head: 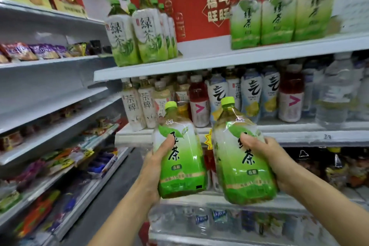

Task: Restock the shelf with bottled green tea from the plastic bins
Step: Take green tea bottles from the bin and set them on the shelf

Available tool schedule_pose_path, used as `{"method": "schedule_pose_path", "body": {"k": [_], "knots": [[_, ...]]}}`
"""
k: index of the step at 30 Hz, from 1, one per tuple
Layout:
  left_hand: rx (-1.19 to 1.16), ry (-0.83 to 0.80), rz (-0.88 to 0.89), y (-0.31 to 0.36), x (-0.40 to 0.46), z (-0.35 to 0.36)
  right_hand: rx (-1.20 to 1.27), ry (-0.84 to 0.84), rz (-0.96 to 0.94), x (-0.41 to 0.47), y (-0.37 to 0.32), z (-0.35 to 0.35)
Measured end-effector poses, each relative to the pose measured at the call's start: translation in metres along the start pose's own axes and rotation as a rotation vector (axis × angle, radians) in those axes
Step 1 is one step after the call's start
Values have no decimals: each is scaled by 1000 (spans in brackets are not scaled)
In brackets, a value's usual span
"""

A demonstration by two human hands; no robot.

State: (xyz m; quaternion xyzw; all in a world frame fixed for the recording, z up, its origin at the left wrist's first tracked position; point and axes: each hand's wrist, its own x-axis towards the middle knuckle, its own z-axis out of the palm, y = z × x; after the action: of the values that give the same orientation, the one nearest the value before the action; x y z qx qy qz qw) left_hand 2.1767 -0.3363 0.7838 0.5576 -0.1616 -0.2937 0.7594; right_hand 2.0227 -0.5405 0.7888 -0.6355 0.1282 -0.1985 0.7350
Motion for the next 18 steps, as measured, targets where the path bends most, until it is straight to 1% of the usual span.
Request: {"method": "schedule_pose_path", "body": {"k": [4,7,9,12,18], "knots": [[24,-18,106,46,12,10,-5,17,-150,14,-44,11],[10,-8,166,68,27,16,-37,-3,-254,28,-76,16],[-28,-16,199,80,36,19,-65,-5,-298,38,-95,18],[-22,-62,232,95,49,28,-81,21,-356,53,-116,17],[-14,-142,311,122,81,70,-124,74,-434,78,-157,-1]]}}
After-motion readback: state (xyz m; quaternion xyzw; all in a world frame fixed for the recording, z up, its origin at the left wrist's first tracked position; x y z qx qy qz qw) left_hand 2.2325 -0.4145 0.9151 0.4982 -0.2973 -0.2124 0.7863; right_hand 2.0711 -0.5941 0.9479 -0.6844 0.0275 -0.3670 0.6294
